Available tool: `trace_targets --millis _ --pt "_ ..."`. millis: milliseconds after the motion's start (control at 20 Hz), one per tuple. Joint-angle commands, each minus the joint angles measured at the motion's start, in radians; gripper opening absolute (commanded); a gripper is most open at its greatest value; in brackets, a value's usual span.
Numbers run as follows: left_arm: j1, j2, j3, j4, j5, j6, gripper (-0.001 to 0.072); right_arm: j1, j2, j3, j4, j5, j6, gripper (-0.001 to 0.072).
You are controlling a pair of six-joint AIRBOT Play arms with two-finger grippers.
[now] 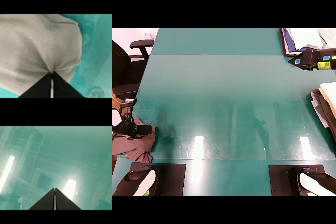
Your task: Fold the shirts.
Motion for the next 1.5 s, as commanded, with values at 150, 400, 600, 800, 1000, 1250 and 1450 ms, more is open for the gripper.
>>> trace_targets --millis 150,400,600,800,1000,1250,1450 --pt "-0.069 0.004 0.353 -0.051 -0.077 -0.011 0.002 0.0 0.003 0.011 0.009 -0.026 0.0 0.0017" --pt "-0.382 -0.007 0.82 -0.122 -0.035 -0.057 0.0019 0.0 0.001 0.174 -0.001 -0.046 0.0 0.0017" --pt "-0.608 -0.13 1.066 -0.117 -0.031 -0.056 0.0019 0.0 0.001 0.291 -0.001 -0.094 0.0 0.0017" --pt "-0.824 -0.378 1.211 -0.114 0.039 0.027 0.0019 -0.044 0.0 0.37 -0.001 -0.09 0.001 0.0017" --pt "-1.023 -0.682 1.284 -0.161 0.165 0.15 0.0023 -0.139 0.0 0.418 0.002 -0.051 0.001 0.0017" --pt "-1.051 -0.87 1.284 -0.224 0.264 0.197 0.0566 -0.208 -0.001 0.418 0.002 0.036 0.002 0.0016" --pt "-0.811 -0.84 1.299 -0.219 0.16 0.143 0.0567 -0.211 -0.001 0.417 0.002 0.04 0.002 0.0017"
